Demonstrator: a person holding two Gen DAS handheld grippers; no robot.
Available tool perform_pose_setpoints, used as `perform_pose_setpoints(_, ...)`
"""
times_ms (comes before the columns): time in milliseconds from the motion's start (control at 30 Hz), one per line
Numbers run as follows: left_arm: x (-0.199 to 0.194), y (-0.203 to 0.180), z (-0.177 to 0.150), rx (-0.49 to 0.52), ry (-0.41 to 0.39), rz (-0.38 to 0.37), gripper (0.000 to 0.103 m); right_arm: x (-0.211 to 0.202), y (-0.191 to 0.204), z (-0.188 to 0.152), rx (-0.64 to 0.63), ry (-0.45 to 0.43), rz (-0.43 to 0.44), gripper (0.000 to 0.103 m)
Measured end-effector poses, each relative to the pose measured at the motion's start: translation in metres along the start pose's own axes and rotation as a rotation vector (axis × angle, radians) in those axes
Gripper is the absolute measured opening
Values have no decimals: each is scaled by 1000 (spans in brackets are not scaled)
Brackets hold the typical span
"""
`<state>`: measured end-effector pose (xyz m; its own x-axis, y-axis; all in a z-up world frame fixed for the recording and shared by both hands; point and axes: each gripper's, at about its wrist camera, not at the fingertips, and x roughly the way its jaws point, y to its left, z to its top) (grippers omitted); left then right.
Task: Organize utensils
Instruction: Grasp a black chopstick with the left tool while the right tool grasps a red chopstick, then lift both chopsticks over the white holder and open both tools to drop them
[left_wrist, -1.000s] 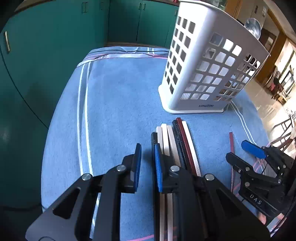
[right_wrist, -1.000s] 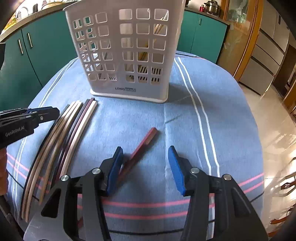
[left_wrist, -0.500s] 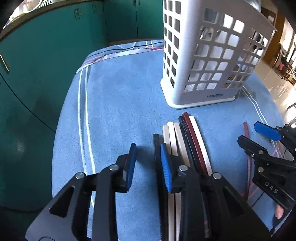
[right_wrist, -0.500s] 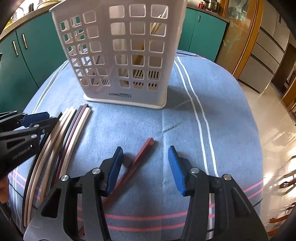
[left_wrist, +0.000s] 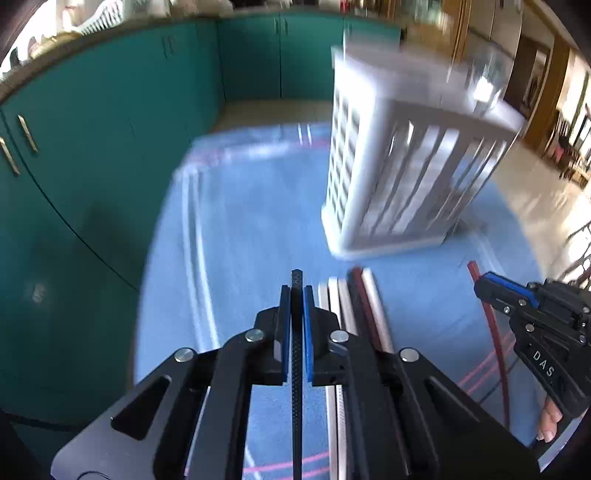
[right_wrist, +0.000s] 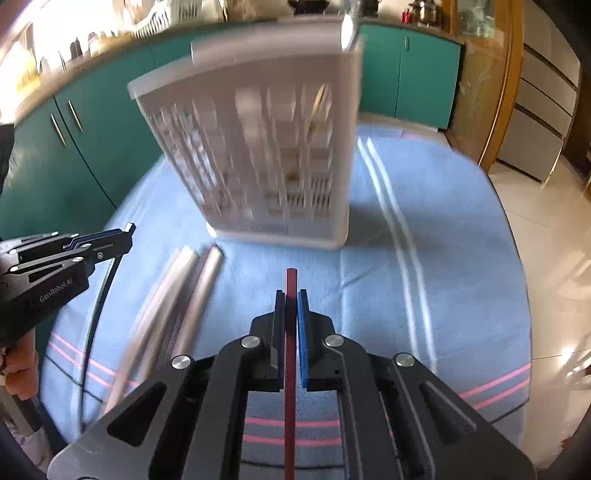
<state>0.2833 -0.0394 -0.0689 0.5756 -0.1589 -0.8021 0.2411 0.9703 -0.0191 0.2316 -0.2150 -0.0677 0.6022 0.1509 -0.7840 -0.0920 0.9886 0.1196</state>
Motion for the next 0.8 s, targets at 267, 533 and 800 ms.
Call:
perform_pose_setpoints(267,-103,11,31,-48,-255,-32,6,-105,-4,25,-5,-214,45,7)
perform_pose_setpoints(533,-178,21,66,-123,-488,-83,6,-178,-8,48,-21,-421,49,7)
perform_pose_setpoints(800,-221,24,115,-251,-685,-75,6,-230,-6,105,-32,-632,14,7)
